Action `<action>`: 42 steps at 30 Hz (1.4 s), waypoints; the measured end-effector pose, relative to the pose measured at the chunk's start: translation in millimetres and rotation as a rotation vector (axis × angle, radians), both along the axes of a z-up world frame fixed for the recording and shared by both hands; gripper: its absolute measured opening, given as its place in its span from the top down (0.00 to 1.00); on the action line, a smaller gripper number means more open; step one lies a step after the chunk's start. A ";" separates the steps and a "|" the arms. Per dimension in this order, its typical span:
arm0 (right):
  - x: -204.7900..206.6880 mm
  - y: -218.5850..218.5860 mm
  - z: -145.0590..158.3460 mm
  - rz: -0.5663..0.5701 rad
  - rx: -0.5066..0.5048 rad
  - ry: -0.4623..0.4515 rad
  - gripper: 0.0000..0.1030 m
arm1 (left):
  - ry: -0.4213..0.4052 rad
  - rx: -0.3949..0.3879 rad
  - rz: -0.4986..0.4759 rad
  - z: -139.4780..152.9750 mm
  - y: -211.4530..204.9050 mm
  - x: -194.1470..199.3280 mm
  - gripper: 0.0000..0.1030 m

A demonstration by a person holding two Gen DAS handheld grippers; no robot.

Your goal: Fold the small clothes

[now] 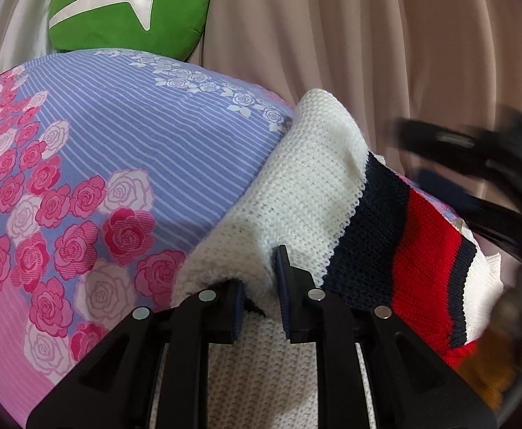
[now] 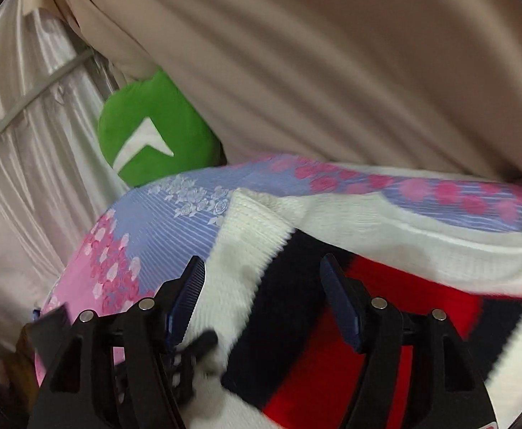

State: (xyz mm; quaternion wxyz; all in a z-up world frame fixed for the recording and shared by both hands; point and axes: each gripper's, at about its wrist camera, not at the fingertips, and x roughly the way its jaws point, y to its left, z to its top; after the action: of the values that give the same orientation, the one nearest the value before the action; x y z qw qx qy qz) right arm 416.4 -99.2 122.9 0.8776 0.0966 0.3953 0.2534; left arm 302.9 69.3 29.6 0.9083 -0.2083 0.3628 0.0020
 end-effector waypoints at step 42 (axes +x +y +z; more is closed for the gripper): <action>-116.7 -288.8 -62.9 -0.536 -0.065 -0.001 0.96 | -0.002 0.077 -0.006 -0.9 -6.8 1.5 0.84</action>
State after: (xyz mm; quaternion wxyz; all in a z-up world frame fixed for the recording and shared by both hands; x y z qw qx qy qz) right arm 299.7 -388.0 60.0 0.9162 0.1697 0.3631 -0.0010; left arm 304.4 62.5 28.7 0.9159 -0.1723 0.3623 0.0130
